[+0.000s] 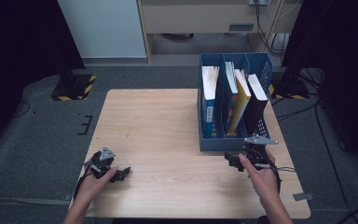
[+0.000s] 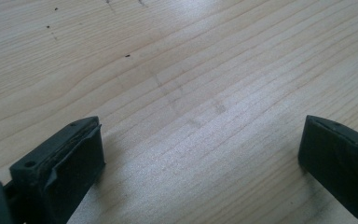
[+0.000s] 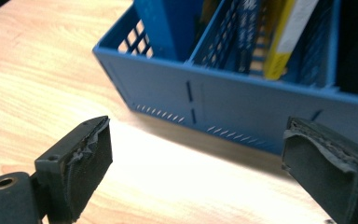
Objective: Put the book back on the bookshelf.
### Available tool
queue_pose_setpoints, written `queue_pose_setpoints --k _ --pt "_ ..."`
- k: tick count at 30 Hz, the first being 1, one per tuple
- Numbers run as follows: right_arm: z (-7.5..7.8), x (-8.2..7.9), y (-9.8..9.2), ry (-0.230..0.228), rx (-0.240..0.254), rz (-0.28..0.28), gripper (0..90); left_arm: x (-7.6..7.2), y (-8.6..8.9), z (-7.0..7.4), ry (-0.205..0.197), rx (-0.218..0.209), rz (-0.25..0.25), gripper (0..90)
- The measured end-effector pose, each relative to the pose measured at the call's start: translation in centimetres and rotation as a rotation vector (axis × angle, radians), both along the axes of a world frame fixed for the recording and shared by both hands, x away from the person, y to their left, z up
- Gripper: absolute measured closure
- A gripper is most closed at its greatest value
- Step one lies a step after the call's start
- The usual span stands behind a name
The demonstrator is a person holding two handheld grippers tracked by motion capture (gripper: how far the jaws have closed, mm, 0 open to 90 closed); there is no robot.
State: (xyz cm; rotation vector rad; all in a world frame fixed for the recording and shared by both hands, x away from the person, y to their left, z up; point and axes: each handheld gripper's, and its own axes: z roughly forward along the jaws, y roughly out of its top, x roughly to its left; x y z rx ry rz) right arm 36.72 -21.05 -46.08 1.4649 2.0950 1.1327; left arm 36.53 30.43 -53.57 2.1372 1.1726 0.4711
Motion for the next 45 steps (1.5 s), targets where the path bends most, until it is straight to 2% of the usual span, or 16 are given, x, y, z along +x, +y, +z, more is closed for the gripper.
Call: queue_pose_setpoints --k 7,14,15,22,28,31,39,45 --pt "-1.5 -0.3 1.4 0.013 -0.027 0.047 9.3 0.0 0.0 0.0 -0.001 -0.001 -0.002 0.0" --pt "-2.8 -0.5 3.0 0.027 -0.028 0.086 9.7 0.0 0.0 0.0 -0.002 -0.002 -0.004 0.0" --pt "-3.2 -0.7 3.8 0.02 -0.029 0.113 9.6 0.0 0.0 0.0 -0.001 -0.002 -0.004 0.0" --pt "-4.1 -0.9 6.4 0.044 -0.042 0.164 9.3 0.0 -0.1 0.0 -0.002 -0.002 -0.007 0.0" --pt "-4.5 -0.9 9.1 0.042 -0.059 0.237 9.3 0.0 -0.1 0.0 -0.001 -0.003 -0.009 0.0" --pt "-4.9 -0.8 10.4 0.048 -0.083 0.271 9.2 0.0 -0.1 0.0 -0.001 -0.002 -0.009 0.0" --pt "-4.9 -0.2 12.9 0.041 -0.069 0.308 9.2 0.0 -0.1 0.0 0.0 -0.001 -0.012 0.0" --pt "-5.4 0.6 14.1 0.037 -0.064 0.304 9.1 0.0 -0.1 0.0 0.001 -0.001 -0.014 0.0"
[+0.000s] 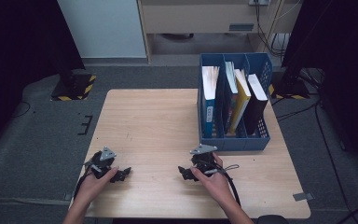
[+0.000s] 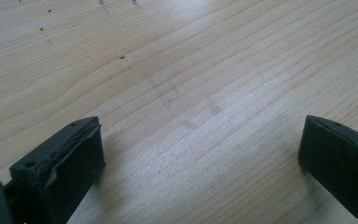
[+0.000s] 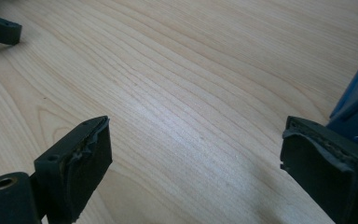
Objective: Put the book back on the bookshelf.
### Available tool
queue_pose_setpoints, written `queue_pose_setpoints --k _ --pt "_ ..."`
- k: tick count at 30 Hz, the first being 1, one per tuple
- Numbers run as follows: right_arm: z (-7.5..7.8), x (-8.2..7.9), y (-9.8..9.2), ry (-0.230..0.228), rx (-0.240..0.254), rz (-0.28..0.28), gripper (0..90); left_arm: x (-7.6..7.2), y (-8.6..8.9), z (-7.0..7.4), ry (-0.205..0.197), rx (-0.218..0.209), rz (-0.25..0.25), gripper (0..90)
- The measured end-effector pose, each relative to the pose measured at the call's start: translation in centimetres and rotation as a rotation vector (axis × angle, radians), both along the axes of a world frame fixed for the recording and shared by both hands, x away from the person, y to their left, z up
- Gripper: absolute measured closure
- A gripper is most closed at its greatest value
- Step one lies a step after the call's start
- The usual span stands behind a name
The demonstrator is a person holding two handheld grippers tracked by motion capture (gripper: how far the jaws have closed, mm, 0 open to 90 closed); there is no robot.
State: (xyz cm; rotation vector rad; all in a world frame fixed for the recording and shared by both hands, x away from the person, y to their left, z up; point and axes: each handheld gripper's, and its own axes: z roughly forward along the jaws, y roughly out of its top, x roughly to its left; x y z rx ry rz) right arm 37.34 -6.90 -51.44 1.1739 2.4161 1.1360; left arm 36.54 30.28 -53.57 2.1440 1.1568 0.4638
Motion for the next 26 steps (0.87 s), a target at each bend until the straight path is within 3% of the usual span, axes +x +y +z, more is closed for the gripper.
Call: queue_pose_setpoints --k 9,15,17,21,23,26 --pt "-1.4 0.6 0.9 0.028 -0.032 -0.035 9.3 0.0 0.0 0.0 0.002 0.001 -0.003 0.0" --pt "-2.1 0.8 1.4 -0.005 -0.037 -0.066 9.8 0.1 -0.1 0.0 0.001 0.001 -0.007 0.0" --pt "-2.3 0.9 1.4 -0.041 -0.044 -0.087 10.5 0.1 -0.1 0.0 0.001 0.001 -0.007 0.0" --pt "-2.4 0.9 1.7 -0.043 -0.068 -0.097 7.4 0.1 -0.1 0.0 0.001 0.001 -0.007 0.0" --pt "-2.5 0.9 1.7 -0.043 -0.11 -0.105 3.0 0.1 -0.1 0.0 0.001 0.0 -0.006 0.0" --pt "-2.5 0.8 1.5 -0.041 -0.115 -0.132 2.1 0.1 -0.1 0.0 0.001 0.0 -0.009 0.0"
